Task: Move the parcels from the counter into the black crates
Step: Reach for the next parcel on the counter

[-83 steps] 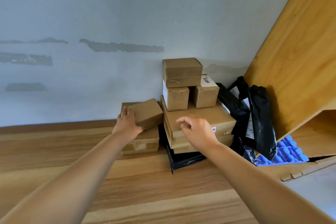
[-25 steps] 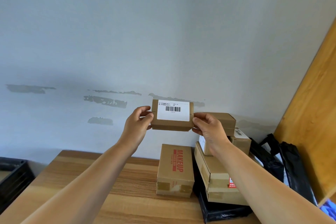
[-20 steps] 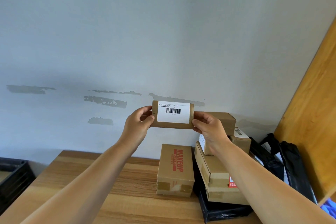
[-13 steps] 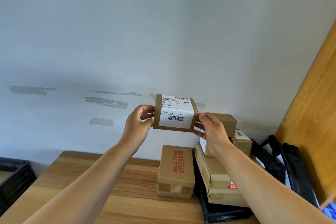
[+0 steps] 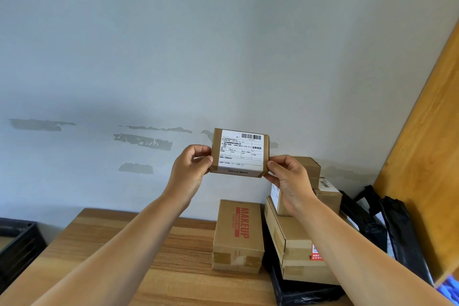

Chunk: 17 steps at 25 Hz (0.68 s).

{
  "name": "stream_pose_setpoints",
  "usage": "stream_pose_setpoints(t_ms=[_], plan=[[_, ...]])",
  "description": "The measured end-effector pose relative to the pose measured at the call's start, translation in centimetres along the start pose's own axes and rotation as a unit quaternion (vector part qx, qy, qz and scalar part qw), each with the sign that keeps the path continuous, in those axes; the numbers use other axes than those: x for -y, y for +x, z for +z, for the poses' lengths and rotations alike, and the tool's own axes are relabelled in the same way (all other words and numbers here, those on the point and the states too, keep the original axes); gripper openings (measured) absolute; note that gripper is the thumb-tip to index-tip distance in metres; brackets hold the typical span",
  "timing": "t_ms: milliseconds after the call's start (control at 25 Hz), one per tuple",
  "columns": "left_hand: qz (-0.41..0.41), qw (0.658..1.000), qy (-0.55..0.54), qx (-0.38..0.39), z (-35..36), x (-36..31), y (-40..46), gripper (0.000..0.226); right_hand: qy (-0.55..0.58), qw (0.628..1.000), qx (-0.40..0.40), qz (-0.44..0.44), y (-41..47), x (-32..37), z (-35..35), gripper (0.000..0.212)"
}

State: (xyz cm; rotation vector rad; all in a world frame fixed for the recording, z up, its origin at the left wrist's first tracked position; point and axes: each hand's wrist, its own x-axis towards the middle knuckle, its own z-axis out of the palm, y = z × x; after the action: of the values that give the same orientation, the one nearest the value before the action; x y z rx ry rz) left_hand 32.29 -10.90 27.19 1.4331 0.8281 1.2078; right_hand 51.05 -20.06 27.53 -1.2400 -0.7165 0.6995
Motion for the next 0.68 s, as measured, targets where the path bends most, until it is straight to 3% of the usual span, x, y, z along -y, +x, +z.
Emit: stream_pose_setpoints(t_ms=[240,400,680], plan=[[0.0,1.0,0.012,0.007,1.1,-0.3,-0.1,0.019,0.012,1.0,0.004,-0.005,0.3,0.5,-1.5,0.012],[0.006,1.0,0.027,0.013,2.5,-0.4,-0.3,0.024,0.002,1.0,0.012,-0.014,0.8,0.7,-3.2,0.027],[-0.023,0.997,0.067,-0.035,3.4,0.8,-2.5,0.029,-0.043,0.997,0.064,0.011,1.7,-1.6,-5.0,0.034]])
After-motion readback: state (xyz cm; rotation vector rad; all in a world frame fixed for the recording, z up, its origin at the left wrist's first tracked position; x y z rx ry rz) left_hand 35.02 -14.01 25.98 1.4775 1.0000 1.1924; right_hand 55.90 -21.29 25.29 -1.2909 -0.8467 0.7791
